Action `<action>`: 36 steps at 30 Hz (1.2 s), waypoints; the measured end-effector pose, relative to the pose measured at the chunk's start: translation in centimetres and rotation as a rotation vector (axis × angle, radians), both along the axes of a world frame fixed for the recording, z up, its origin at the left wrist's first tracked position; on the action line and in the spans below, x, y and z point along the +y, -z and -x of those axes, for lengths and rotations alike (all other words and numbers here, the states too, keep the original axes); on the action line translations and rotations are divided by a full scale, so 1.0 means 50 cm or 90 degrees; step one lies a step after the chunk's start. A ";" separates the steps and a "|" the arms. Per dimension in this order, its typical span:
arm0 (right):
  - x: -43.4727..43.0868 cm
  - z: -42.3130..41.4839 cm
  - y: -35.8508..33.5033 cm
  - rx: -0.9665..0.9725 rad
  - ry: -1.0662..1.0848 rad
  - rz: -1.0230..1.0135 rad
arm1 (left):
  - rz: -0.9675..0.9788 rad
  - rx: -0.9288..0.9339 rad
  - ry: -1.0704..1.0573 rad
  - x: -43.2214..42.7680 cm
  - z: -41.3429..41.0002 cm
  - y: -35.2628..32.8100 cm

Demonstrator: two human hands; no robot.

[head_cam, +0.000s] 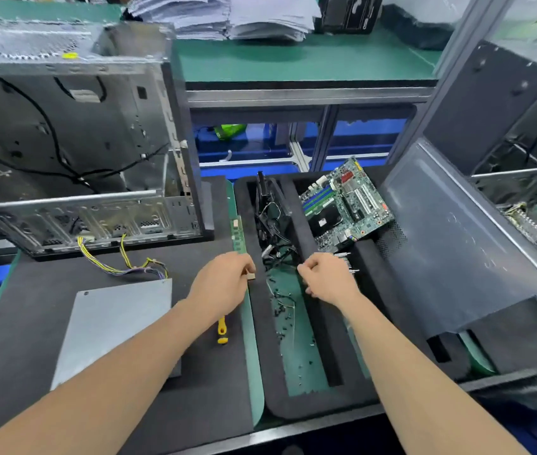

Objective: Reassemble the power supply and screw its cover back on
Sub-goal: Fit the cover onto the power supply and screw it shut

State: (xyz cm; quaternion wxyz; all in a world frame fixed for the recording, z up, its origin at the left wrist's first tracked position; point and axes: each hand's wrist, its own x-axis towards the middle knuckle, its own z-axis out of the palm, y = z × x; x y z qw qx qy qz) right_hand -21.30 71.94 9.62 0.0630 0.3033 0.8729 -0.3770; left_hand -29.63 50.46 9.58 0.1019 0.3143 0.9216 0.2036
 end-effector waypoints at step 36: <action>-0.029 0.121 0.207 -0.240 -0.449 -0.243 | -0.090 0.059 -0.105 0.047 -0.017 0.147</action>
